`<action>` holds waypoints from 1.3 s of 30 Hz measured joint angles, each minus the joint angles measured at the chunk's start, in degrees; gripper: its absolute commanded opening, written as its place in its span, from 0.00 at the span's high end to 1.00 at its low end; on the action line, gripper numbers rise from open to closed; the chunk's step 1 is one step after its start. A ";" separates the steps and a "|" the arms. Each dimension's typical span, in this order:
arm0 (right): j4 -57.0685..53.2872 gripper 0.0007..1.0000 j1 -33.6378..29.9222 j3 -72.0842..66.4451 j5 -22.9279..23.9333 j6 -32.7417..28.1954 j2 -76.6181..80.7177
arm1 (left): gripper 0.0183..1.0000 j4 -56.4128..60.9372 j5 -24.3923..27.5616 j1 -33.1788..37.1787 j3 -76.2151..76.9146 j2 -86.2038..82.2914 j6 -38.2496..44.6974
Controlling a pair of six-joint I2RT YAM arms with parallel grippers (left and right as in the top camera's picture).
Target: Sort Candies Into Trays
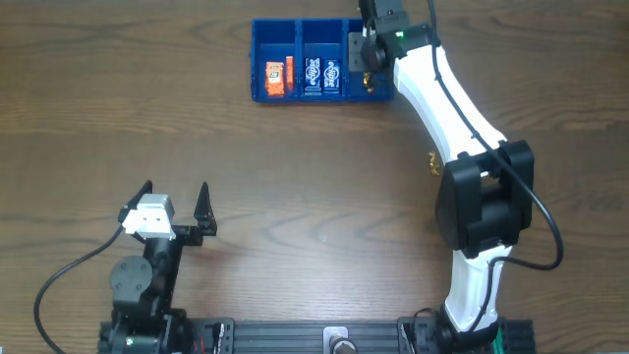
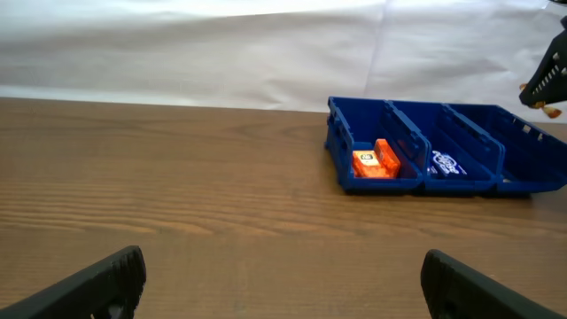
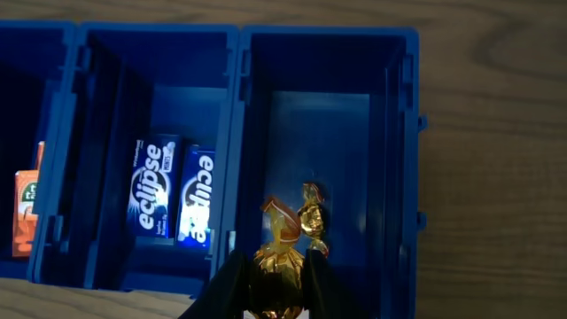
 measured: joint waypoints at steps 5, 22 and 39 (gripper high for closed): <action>0.74 0.73 -0.04 0.31 -0.04 -0.15 0.00 | 0.00 0.00 0.00 0.00 0.00 0.00 0.00; -0.46 0.36 -3.34 -10.84 0.39 -3.96 -11.37 | 0.00 0.00 0.00 0.00 0.00 0.02 0.00; 1.16 0.41 -16.65 -44.54 -1.73 -3.93 -28.41 | 0.00 0.00 0.02 0.04 0.00 0.00 0.00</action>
